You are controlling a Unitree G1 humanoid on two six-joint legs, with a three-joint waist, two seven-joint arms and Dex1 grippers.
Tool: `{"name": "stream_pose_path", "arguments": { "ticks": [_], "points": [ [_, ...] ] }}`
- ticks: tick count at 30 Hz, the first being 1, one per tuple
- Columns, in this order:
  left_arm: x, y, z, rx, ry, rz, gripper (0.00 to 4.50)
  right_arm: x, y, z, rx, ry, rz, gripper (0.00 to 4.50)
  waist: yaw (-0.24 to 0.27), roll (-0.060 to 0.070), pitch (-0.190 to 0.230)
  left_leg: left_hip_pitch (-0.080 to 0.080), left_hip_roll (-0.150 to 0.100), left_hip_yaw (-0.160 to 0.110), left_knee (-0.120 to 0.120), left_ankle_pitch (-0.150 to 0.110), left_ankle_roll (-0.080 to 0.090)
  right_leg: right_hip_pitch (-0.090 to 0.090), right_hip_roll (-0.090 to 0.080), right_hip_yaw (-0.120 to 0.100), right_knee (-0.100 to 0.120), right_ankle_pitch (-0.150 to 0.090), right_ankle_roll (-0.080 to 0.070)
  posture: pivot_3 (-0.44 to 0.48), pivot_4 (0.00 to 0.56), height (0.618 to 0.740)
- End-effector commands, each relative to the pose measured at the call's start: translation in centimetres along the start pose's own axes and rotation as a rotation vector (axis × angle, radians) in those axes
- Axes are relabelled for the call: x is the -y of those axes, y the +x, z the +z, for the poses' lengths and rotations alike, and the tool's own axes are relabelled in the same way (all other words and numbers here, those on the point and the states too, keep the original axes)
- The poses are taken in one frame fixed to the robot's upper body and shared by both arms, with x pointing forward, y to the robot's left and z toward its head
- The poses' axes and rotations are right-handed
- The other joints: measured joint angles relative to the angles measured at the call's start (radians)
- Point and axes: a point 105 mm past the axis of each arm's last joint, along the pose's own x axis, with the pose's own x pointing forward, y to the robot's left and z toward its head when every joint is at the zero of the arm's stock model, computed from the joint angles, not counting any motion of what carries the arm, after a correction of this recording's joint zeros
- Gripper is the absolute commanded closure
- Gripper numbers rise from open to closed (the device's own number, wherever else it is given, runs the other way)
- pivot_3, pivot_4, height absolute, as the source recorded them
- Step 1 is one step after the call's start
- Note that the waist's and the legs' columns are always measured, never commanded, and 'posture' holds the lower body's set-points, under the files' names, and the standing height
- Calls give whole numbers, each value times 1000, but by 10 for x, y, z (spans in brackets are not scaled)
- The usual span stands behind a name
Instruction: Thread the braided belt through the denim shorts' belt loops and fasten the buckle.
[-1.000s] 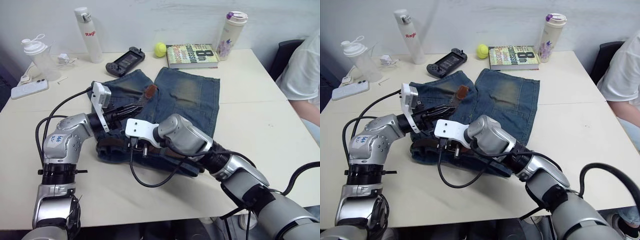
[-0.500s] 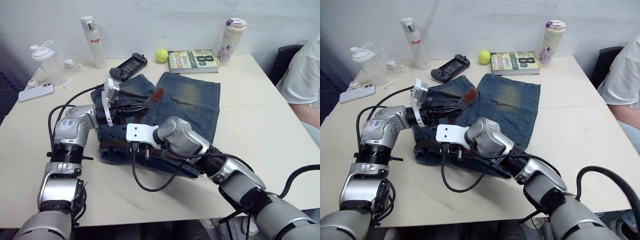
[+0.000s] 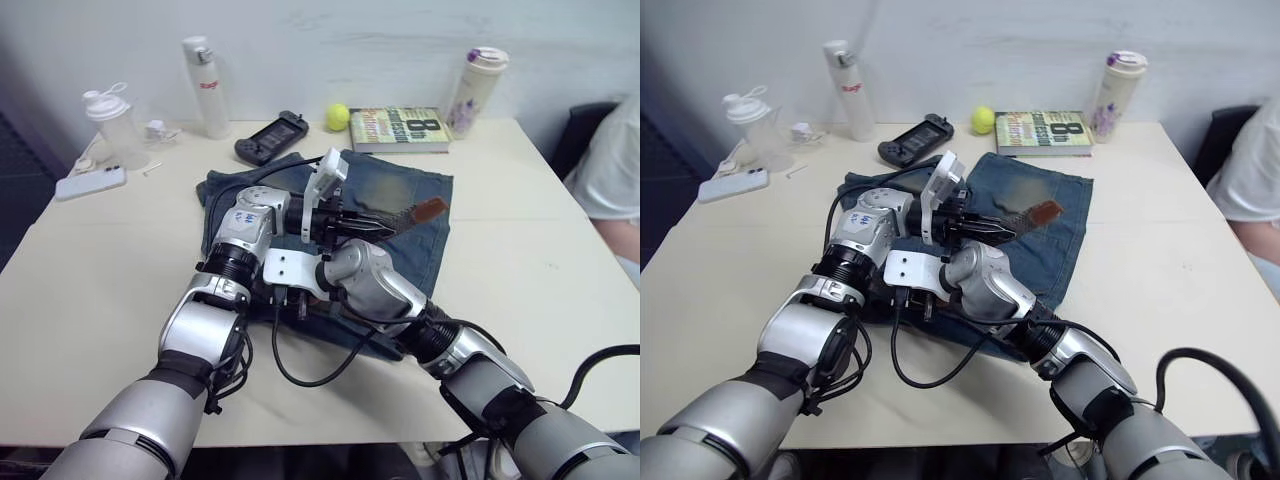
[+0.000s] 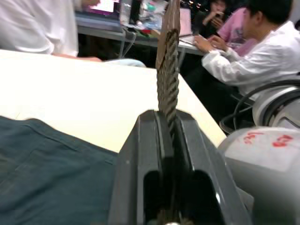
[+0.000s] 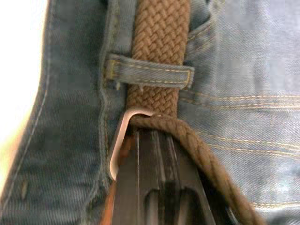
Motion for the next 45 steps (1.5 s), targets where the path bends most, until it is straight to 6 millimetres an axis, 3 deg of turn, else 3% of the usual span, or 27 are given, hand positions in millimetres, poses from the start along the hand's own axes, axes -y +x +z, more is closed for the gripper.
{"name": "stream_pose_path", "arguments": {
  "ticks": [1, 6, 10, 13, 15, 20, 27, 30, 34, 39, 42, 45],
  "points": [
    [40, 80, 53, 125, 202, -287, 4500, -71, 45, -16, -112, -14, 260, 4476, 7, 1, 0, 1, 0, 0, 0, 0, 0, 0, 0, 0, 1, 0, 1, 0, 150, 740],
    [36, 72, 53, 142, 190, -254, 4500, -69, 45, -16, -113, -9, 246, 4476, 6, -2, -1, 0, 0, -5, 0, 2, -2, 1, 0, -3, 3, -1, 0, 0, 150, 740],
    [24, 41, 52, 158, 187, -144, 4500, -67, 45, -16, -108, -12, 230, 4476, 4, -2, -1, 1, 0, -5, 0, 2, -2, 1, 0, -3, 2, -1, 0, 0, 150, 740],
    [4, -10, 48, 163, 197, 84, 4500, -50, 42, -7, -43, 14, 127, 4476, -1, -3, 0, 1, 0, -5, 0, 2, -2, 1, 1, -3, 3, -1, 0, 0, 150, 740],
    [-8, -58, 41, 168, 205, 307, 4500, -34, 33, 0, 27, 59, 31, 4476, -18, -5, 2, 1, 2, -4, -2, 3, -3, 0, 2, -1, 3, -1, 0, 0, 150, 740],
    [-2, -125, 19, 169, 190, 627, 4500, -14, 6, 14, 175, 157, -109, 4476, -35, -13, 18, -2, 6, -4, -7, 9, -14, -9, 5, -2, 8, -2, -2, 0, 150, 740],
    [33, -146, -2, 164, 141, 803, 4500, -5, -44, 27, 384, 319, -198, 4476, -18, -22, 28, -21, 3, -6, -2, 9, -10, -22, 3, -1, 9, -2, -2, 0, 150, 740],
    [43, -150, -8, 157, 122, 852, 4500, 8, -80, 35, 525, 404, -280, 4476, -12, -22, 34, -26, 2, -6, -1, 9, -9, -25, 2, -2, 8, -2, -1, 0, 150, 740],
    [48, -155, -12, 149, 109, 886, 4500, 12, -114, 44, 645, 438, -309, 4476, 2, -21, 35, -35, 2, -6, -1, 12, -9, -36, 3, -2, 11, -2, -1, 0, 150, 740],
    [49, -159, -7, 152, 114, 901, 4500, -3, -126, 30, 653, 437, -327, 4476, 3, -21, 37, -35, 2, -6, -1, 12, -9, -36, 3, -3, 10, -2, -1, 0, 150, 740],
    [48, -160, -2, 141, 142, 909, 4500, -16, -121, 16, 628, 404, -355, 3499, 4, -22, 38, -35, 1, -6, -1, 12, -9, -35, 2, -3, 9, -2, -1, 0, 150, 740],
    [50, -161, -7, 86, 172, 911, 4500, -22, -110, 5, 554, 275, -422, 2112, 3, -23, 40, -35, 1, -6, -1, 12, -8, -36, 2, -3, 9, -2, -1, 0, 150, 740]
  ]
}}
